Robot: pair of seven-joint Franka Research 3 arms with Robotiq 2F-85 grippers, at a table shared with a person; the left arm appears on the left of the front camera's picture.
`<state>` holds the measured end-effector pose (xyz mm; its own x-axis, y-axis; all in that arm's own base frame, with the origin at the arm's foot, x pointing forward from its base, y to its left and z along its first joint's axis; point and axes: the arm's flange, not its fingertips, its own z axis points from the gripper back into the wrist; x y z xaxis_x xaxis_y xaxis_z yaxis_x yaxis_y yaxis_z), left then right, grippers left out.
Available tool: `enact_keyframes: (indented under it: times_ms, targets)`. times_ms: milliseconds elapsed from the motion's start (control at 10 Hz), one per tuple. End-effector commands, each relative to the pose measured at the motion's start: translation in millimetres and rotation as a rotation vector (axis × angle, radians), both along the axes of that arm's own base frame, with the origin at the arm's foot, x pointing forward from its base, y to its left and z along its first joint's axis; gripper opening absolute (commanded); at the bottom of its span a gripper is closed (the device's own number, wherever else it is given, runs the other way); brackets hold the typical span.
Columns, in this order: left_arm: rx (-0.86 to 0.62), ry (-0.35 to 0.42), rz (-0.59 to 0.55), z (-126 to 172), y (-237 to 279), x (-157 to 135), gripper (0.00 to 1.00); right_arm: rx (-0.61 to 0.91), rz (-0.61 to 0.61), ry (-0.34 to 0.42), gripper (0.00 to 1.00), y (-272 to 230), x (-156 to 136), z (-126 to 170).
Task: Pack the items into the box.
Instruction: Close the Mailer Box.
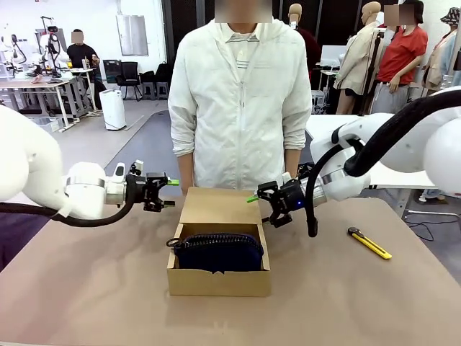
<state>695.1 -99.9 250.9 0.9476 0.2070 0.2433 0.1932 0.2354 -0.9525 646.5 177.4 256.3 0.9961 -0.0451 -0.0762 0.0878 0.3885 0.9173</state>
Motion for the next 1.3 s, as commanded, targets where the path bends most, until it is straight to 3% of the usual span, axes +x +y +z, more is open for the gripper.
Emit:
enact_keyframes:
  times_ms: [0,100,500,800,900,1000,1200]
  targets:
    - [-0.036,-0.047,-0.073,-2,-10,12,1.0,0.051,-0.015,0.038,1.0,5,12,2]
    - [-0.06,-0.075,-0.14,-3,-20,13,1.0,0.064,-0.032,0.037,1.0,0,11,1]
    - [-0.085,-0.054,-0.288,-2,-41,14,1.0,0.189,-0.075,0.034,1.0,-13,13,-2]
    - [-0.067,-0.03,-0.345,-2,-46,10,1.0,0.214,-0.083,0.003,1.0,-18,10,0]
    - [-0.07,-0.033,-0.341,-2,-47,9,0.81,0.173,-0.095,0.024,0.81,-18,12,-1]
    - [-0.086,-0.06,-0.353,-2,-45,7,0.61,0.197,-0.101,-0.001,0.62,-18,11,0]
    - [-0.093,-0.057,-0.357,-2,-43,5,0.61,0.189,-0.094,-0.016,0.62,-17,9,1]
